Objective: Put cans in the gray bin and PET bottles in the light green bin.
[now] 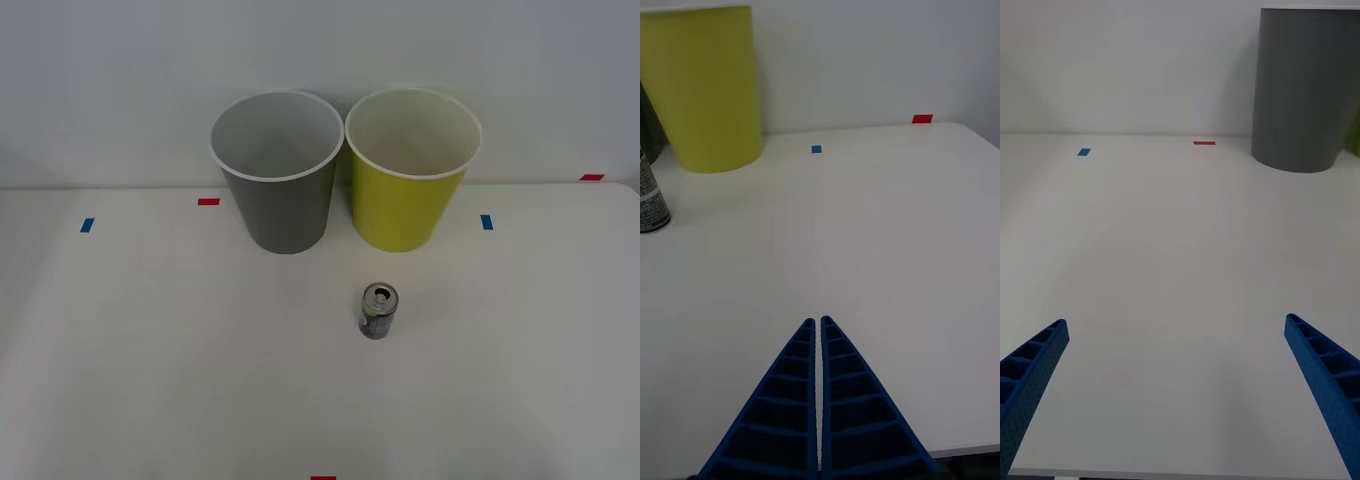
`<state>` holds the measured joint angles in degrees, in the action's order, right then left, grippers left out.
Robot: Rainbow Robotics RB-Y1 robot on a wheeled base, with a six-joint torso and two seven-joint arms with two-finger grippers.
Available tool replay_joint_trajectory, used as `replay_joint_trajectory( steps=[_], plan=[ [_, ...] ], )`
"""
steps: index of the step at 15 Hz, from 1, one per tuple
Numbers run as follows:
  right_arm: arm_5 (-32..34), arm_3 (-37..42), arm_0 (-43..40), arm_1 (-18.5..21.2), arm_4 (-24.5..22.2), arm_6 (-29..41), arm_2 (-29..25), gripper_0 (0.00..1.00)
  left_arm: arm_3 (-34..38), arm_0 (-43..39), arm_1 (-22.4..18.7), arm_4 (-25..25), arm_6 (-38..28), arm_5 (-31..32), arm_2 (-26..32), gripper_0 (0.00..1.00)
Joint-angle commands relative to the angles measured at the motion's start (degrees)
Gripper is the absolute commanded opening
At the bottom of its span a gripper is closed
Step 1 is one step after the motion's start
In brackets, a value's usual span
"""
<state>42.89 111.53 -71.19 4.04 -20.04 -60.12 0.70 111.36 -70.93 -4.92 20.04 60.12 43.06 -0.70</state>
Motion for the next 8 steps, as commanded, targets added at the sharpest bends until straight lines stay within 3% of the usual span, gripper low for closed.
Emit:
replay_joint_trajectory(
  steps=[1, 8],
  plan=[
    [0.0, 0.0, 0.0, 0.0, 0.0, 0.0, 0.0, 0.0, 0.0, 0.0, 0.0, 0.0, 0.0, 0.0, 0.0, 1.0],
    [0.0, 0.0, 0.0, 0.0, 0.0, 0.0, 0.0, 0.0, 0.0, 0.0, 0.0, 0.0, 0.0, 0.0, 0.0, 1.0]
  ],
)
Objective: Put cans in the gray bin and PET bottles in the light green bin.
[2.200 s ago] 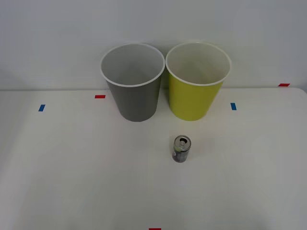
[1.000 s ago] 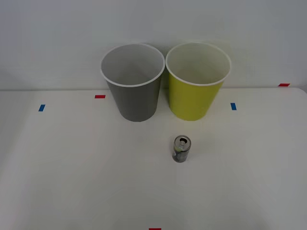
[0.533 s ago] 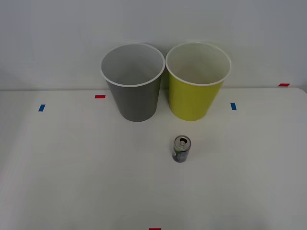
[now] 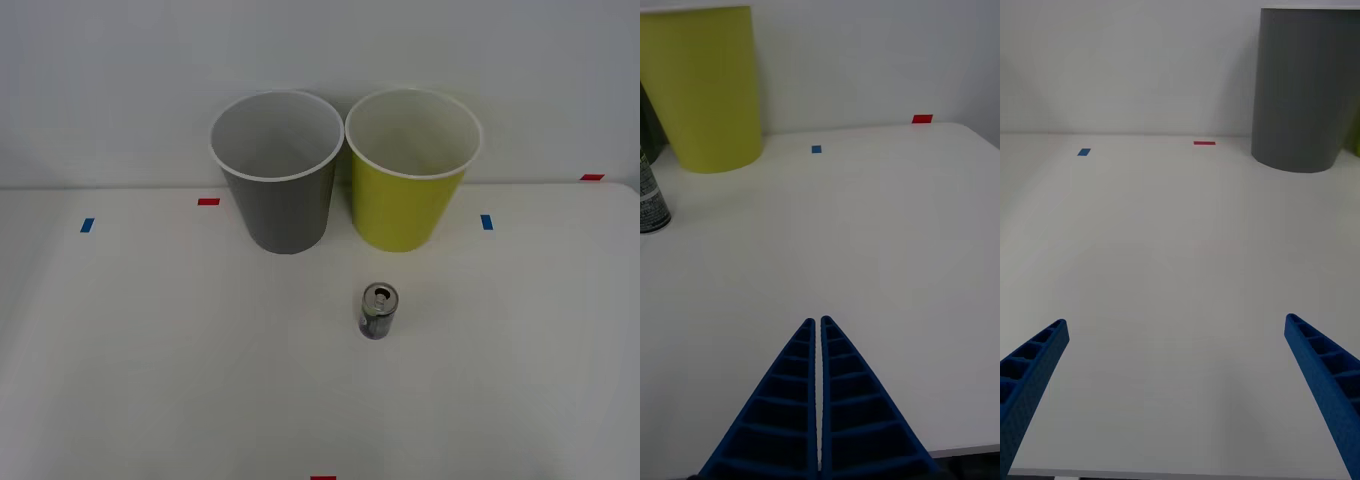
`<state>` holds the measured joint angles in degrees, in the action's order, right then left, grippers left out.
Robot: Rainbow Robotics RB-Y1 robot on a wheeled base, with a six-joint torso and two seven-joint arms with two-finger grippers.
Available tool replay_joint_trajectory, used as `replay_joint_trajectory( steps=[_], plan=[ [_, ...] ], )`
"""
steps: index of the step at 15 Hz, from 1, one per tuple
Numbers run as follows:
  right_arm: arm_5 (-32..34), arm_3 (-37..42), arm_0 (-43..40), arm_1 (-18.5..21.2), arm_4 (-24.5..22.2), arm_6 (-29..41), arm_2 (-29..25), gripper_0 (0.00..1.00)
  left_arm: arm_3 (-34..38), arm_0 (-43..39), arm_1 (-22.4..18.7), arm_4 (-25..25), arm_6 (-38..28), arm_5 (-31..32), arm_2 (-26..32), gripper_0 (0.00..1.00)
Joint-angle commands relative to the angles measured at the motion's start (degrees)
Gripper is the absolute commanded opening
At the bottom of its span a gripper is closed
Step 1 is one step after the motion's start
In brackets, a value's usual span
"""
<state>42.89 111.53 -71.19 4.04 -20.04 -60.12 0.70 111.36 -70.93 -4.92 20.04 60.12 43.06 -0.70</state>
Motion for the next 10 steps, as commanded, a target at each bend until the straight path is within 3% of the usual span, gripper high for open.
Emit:
replay_joint_trajectory(
  steps=[1, 4, 5, 6, 7, 10],
  plan=[
    [0.0, 0.0, 0.0, 0.0, 0.0, 0.0, 0.0, 0.0, 0.0, 0.0, 0.0, 0.0, 0.0, 0.0, 0.0, 1.0],
    [-1.6, -3.3, 2.6, -0.2, 1.4, -0.2, 0.2, 0.0, 0.0, 0.0, 0.0, 0.0, 0.0, 0.0, 0.0, 1.0],
    [-1.1, -3.3, 2.7, 0.1, 5.5, -0.9, 0.5, 0.52, 0.0, 0.0, 0.0, 0.0, 0.0, 0.0, 0.0, 1.0],
    [-1.1, -2.3, 2.5, 1.1, 7.6, -1.6, 0.9, 0.86, 0.0, 0.0, 0.0, 0.0, 0.0, 0.0, 0.0, 1.0],
    [-1.1, -1.8, 2.5, 2.0, 9.1, -2.2, 1.8, 1.0, 0.0, 0.0, 0.0, 0.0, 0.0, 0.0, 0.0, 1.0],
    [-0.9, -1.4, 2.5, 6.1, 15.1, -13.0, 5.0, 1.0, 0.0, 0.0, 0.0, 0.0, 0.0, 0.0, 0.0, 1.0]
  ],
)
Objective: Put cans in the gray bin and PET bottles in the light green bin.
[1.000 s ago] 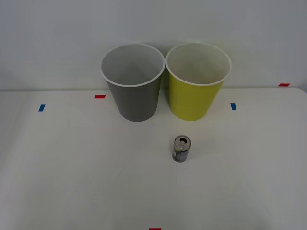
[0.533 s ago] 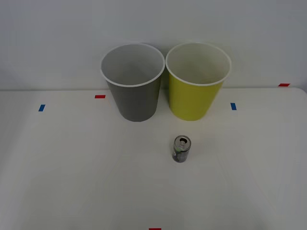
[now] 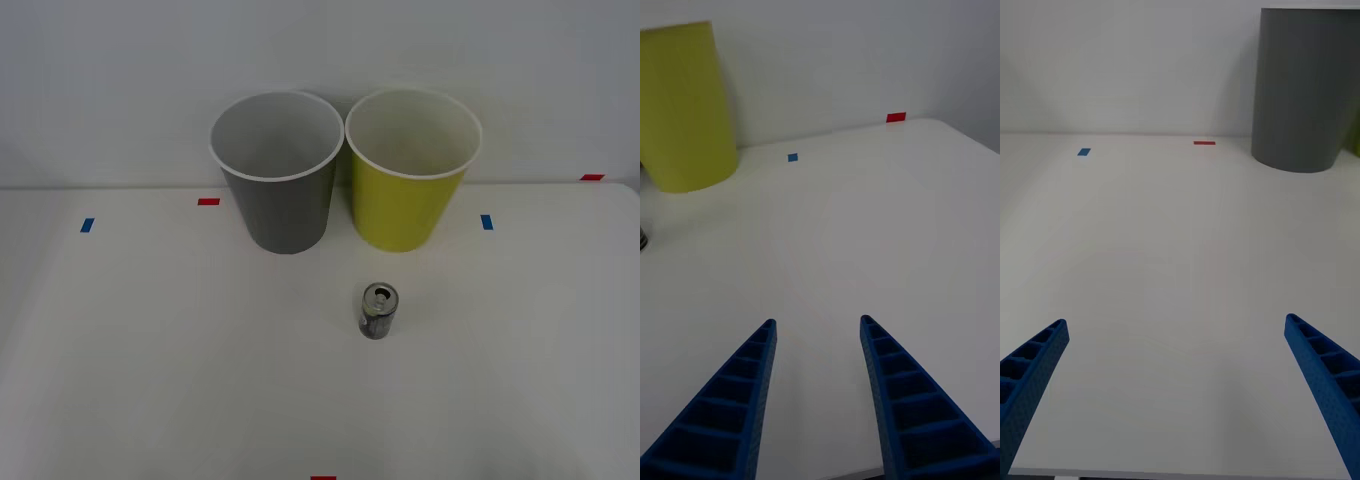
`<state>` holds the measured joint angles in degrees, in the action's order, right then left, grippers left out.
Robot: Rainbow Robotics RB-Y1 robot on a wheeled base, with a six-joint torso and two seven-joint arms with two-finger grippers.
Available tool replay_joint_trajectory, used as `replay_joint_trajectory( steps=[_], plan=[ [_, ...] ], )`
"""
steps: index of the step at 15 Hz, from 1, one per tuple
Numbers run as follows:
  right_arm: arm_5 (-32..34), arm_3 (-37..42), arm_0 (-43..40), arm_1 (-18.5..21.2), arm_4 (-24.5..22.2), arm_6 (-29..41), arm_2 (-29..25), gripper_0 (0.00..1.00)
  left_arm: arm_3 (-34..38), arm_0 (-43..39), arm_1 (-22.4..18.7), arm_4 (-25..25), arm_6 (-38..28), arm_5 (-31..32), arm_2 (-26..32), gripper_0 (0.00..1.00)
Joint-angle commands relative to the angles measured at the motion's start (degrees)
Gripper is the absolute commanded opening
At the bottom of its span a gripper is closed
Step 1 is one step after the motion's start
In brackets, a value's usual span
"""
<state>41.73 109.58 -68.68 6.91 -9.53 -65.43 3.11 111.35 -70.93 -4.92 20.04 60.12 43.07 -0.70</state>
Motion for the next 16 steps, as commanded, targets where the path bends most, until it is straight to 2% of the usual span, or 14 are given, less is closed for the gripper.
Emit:
replay_joint_trajectory(
  steps=[1, 4, 6, 16],
  plan=[
    [0.8, 0.9, 0.0, 4.6, 6.1, -10.5, 3.6, 1.0, 0.0, 0.0, 0.0, 0.0, 0.0, 0.0, 0.0, 1.0],
    [1.6, 1.0, 1.3, 7.9, 8.8, -15.5, 5.4, 1.0, 0.0, 0.0, 0.0, 0.0, 0.0, 0.0, 0.0, 1.0],
    [2.0, 1.0, 1.9, 9.8, 10.1, -16.0, 7.1, 1.0, 0.0, 0.0, 0.0, 0.0, 0.0, 0.0, 0.0, 1.0],
    [0.2, 0.9, 9.8, 18.1, 10.2, -17.8, 11.9, 1.0, 0.0, 0.0, 0.0, 0.0, 0.0, 0.0, 0.0, 1.0]
  ],
)
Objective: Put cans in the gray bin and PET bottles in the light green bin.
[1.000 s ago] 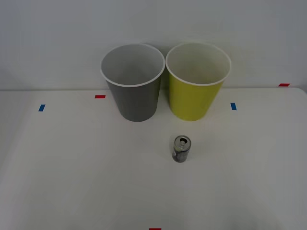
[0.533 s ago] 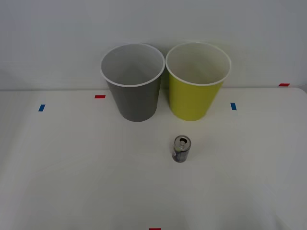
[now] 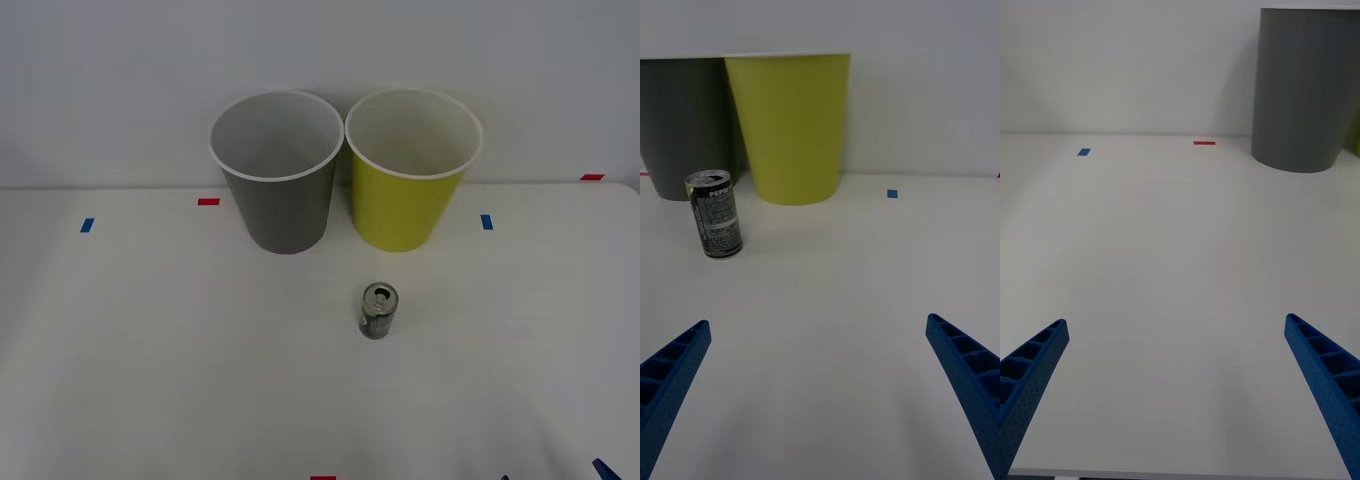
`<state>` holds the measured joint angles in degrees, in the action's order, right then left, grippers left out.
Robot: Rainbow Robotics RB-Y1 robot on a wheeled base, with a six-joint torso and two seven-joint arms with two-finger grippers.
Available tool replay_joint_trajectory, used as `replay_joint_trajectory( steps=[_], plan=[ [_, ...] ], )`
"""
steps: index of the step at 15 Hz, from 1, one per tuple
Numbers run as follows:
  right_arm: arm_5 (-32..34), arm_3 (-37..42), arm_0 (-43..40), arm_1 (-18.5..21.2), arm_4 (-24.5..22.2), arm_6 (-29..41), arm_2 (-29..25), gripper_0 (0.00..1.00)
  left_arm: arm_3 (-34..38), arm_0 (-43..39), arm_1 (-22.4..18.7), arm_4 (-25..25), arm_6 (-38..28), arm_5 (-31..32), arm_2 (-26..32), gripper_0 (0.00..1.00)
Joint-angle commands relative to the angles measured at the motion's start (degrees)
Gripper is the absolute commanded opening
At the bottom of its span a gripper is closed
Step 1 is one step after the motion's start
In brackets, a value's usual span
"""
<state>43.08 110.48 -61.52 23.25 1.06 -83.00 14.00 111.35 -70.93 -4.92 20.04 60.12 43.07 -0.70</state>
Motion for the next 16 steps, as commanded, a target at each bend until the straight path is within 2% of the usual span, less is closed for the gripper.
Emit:
replay_joint_trajectory(
  steps=[1, 11, 16],
  plan=[
    [-2.5, 0.0, 4.4, 2.2, -0.4, -0.2, 1.4, 1.0, 0.0, 0.0, 0.0, 0.0, 0.0, 0.0, 0.0, 1.0],
    [-15.3, 0.0, 20.3, 2.9, 1.1, -0.3, 6.0, 1.0, 0.0, 0.0, 0.0, 0.0, 0.0, 0.0, 0.0, 1.0],
    [-16.1, -4.0, 27.5, 2.4, 1.2, -0.6, 8.2, 1.0, 0.0, 0.0, 0.0, 0.0, 0.0, 0.0, 0.0, 1.0]
  ],
)
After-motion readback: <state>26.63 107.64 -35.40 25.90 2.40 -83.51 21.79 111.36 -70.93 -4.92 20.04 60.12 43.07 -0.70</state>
